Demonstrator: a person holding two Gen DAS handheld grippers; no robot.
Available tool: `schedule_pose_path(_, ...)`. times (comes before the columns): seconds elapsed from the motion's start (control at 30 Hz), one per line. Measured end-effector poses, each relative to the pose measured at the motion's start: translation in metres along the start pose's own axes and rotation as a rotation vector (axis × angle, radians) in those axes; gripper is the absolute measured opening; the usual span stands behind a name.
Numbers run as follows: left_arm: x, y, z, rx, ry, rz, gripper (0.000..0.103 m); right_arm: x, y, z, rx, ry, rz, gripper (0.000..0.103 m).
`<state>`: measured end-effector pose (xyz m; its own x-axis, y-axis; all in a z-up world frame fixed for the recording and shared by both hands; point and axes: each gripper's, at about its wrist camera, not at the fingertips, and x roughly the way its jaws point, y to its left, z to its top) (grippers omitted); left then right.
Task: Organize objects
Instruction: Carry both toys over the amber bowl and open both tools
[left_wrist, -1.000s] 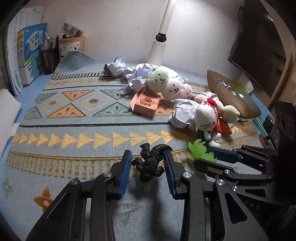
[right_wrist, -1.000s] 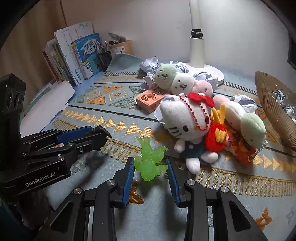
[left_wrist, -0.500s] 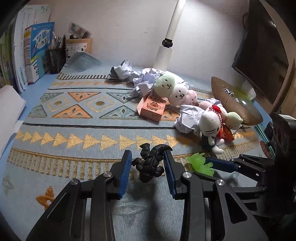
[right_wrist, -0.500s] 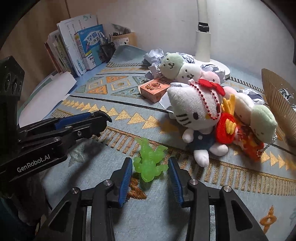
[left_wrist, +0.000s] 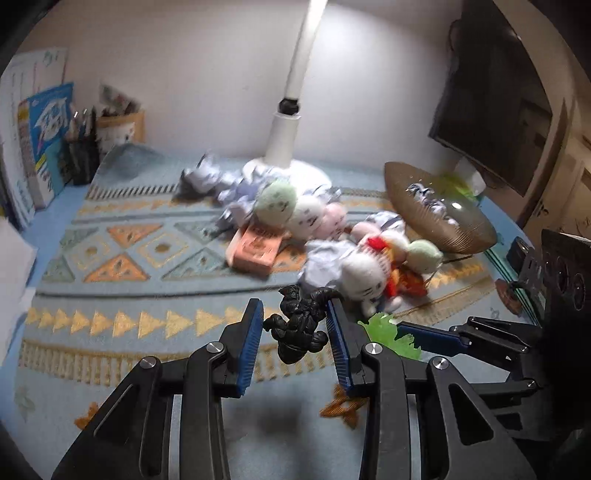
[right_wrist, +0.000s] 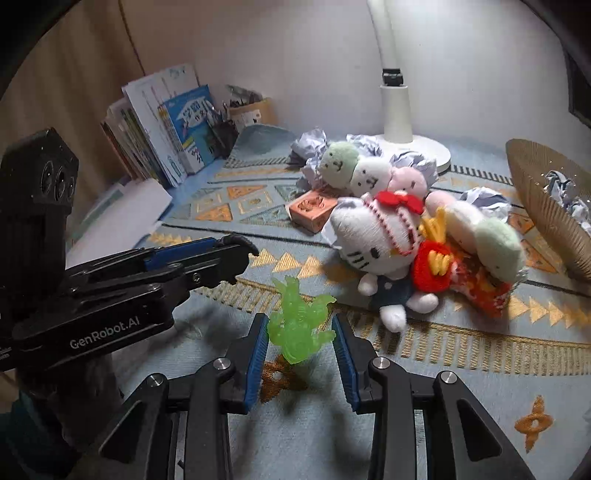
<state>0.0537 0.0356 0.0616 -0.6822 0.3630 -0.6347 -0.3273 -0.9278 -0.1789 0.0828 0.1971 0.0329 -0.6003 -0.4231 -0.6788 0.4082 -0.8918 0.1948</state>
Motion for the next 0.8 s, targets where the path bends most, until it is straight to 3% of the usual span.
schedule_pose_path(0.1,-0.003,-0.031,0.033,0.035,-0.044,-0.055,0.032,-0.041,-0.018,0.015,0.017,-0.092,-0.086,0.034)
schedule_pose_path(0.17,0.007,-0.051,0.053,0.043,-0.044,-0.107,0.032,-0.068,-0.038,0.025,0.046,-0.142,-0.198,0.034)
schedule_pose_path(0.23,0.024,-0.074,0.07,0.059,-0.022,-0.155,0.032,-0.091,-0.068,0.033,0.121,-0.158,-0.283,0.035)
schedule_pose_path(0.3,0.041,-0.102,0.085,0.105,-0.011,-0.204,0.032,-0.11,-0.107,0.04,0.24,-0.17,-0.3,0.035)
schedule_pose_path(0.43,0.079,-0.151,0.111,0.172,0.024,-0.25,0.032,-0.132,-0.17,0.051,0.369,-0.203,-0.425,0.035)
schedule_pose_path(0.5,0.098,-0.168,0.123,0.183,0.048,-0.273,0.032,-0.132,-0.197,0.056,0.428,-0.2,-0.425,0.035)
schedule_pose_path(0.63,0.13,-0.194,0.131,0.242,0.055,-0.223,0.033,-0.116,-0.232,0.064,0.518,-0.155,-0.394,0.035)
schedule_pose_path(0.73,0.148,-0.2,0.131,0.244,0.097,-0.222,0.055,-0.104,-0.245,0.064,0.556,-0.118,-0.382,0.036)
schedule_pose_path(0.8,0.153,-0.199,0.13,0.231,0.105,-0.228,0.057,-0.1,-0.249,0.061,0.572,-0.1,-0.385,0.042)
